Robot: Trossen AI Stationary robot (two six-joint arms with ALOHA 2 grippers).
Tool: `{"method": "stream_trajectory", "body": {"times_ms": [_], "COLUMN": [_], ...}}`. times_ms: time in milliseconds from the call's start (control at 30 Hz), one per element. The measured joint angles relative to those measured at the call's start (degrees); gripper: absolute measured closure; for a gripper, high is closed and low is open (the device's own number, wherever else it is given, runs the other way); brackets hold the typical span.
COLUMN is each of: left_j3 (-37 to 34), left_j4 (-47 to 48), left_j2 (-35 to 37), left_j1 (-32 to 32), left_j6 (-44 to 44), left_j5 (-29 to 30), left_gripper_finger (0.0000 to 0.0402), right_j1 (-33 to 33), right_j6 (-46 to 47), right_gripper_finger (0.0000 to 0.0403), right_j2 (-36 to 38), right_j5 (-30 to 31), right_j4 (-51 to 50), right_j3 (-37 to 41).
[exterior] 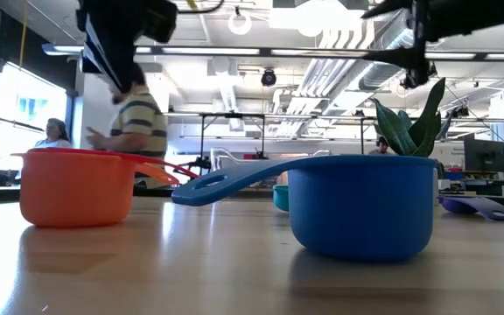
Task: Nest measuring cups in basket
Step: Stack the red measuring cup on top of the orange measuring cup
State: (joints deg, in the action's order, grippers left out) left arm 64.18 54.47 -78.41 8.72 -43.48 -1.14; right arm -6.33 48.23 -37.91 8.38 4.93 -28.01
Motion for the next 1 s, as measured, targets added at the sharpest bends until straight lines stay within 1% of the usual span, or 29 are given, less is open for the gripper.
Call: {"method": "stream_trajectory", "body": {"times_ms": [200, 367, 500, 733, 867, 1000], "left_j3": [0.0, -0.8, -3.8, -7.5, -8.2, -8.2], "left_j4": [0.3, 1.9, 2.2, 1.9, 1.9, 1.4], "left_j2": [1.8, 1.7, 1.6, 1.6, 1.6, 1.6], "left_j1": [4.7, 9.0, 11.8, 16.5, 18.4, 19.6], "left_j6": [-1.4, -3.5, -7.2, -12.3, -14.6, -16.5], "left_j5": [1.5, 3.4, 3.8, 3.8, 3.8, 3.8], "left_gripper_finger": [0.0371, 0.0371, 0.0371, 0.0371, 0.0371, 0.0371], "right_j1": [0.4, 3.1, 6.0, 10.0, 10.9, 10.8], "right_j6": [5.8, 8.4, 10.6, 11.3, 9.8, 6.3], "right_gripper_finger": [0.0115, 0.0115, 0.0115, 0.0115, 0.0115, 0.0115], "right_j2": [-12.4, -22.1, -29.4, -40.9, -47.2, -53.3], "right_j5": [-13.4, -18.9, -21.4, -22.4, -24.1, -27.5], "right_j4": [0.0, 0.0, 0.0, 0.5, 0.5, 0.5], "right_j3": [-7.2, -11.4, -13.8, -19.6, -24.1, -29.3]}}
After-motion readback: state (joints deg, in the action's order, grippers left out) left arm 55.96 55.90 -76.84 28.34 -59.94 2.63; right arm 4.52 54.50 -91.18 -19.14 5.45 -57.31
